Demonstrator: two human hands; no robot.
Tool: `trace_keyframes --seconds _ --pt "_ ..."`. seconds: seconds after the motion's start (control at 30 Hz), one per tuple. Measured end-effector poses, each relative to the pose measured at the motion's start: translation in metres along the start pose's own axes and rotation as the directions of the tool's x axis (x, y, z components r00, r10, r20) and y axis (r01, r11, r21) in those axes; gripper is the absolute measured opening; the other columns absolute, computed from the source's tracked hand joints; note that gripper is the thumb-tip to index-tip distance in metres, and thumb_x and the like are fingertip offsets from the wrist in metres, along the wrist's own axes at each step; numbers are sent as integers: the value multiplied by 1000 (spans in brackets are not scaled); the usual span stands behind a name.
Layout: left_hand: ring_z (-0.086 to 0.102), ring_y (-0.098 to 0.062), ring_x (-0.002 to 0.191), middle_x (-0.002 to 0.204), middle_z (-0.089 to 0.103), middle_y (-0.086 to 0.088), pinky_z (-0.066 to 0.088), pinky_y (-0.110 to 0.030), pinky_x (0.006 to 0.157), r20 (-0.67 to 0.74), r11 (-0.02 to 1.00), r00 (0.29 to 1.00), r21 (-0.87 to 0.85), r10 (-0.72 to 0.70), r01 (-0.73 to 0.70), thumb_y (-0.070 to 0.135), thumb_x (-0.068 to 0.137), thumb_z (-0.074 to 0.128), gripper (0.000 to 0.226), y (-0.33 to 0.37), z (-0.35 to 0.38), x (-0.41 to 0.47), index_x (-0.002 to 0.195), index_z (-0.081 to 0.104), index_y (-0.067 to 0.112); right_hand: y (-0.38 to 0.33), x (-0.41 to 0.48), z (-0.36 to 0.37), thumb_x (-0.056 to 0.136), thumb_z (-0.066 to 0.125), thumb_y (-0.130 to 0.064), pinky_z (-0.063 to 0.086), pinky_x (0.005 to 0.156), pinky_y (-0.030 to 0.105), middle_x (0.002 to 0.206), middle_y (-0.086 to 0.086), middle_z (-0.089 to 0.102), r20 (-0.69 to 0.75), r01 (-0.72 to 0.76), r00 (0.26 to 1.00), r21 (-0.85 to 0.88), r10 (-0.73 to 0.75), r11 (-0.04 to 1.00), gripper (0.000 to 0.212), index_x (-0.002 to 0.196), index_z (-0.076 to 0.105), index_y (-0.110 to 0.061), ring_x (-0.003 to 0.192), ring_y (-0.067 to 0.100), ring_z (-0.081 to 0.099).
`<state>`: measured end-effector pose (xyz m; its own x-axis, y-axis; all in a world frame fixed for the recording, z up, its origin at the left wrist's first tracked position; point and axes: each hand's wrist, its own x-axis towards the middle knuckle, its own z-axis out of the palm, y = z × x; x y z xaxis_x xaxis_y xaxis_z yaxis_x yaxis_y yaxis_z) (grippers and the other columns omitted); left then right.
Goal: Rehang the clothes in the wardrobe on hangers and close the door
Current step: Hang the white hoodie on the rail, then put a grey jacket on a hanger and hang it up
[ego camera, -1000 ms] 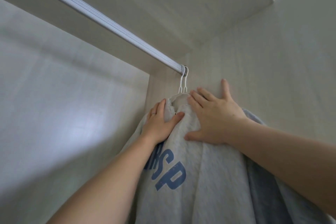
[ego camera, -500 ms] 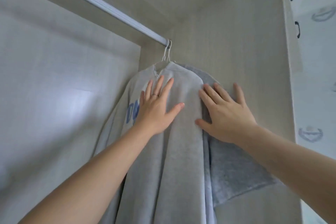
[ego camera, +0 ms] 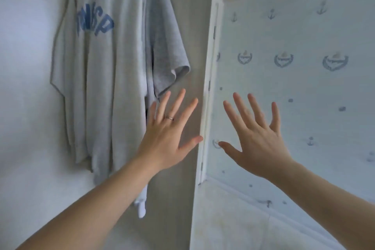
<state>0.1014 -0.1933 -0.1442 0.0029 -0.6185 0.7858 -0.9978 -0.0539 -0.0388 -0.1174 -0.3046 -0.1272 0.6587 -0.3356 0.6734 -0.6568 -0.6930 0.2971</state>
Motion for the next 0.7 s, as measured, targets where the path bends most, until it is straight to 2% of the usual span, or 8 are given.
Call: trace_keyframes --seconds 0.17,0.37,0.5,0.7 --pt "-12 -27 153 168 -10 5 6 -60 119 179 993 983 -114 48 -27 74 94 25 77 97 51 -50 159 3 37 40 -117 12 87 26 -74 -3 117 65 166 -2 -5 189 -118 975 12 114 993 89 158 -2 -28 152 27 -7" --pt "-13 -26 154 168 -10 6 8 -62 120 345 967 926 -247 154 -69 74 94 23 79 198 118 -80 159 4 35 102 -239 20 87 29 -74 -8 116 65 166 -5 -10 378 -279 880 -81 288 957 90 157 -7 -30 152 25 -11" --pt "-16 -24 153 167 -14 8 3 -59 121 424 921 862 -373 278 -114 75 93 23 79 267 173 -82 159 0 37 147 -313 23 87 29 -75 -9 115 65 165 -6 -13 452 -413 770 -186 451 891 92 157 -11 -31 152 25 -12" --pt "-21 -21 152 166 -17 10 -5 -54 121 445 805 744 -555 499 -208 78 90 17 81 378 266 -64 158 -5 40 212 -410 31 86 26 -77 -16 114 62 164 -7 -18 490 -596 539 -352 685 721 90 155 -13 -34 150 24 -19"
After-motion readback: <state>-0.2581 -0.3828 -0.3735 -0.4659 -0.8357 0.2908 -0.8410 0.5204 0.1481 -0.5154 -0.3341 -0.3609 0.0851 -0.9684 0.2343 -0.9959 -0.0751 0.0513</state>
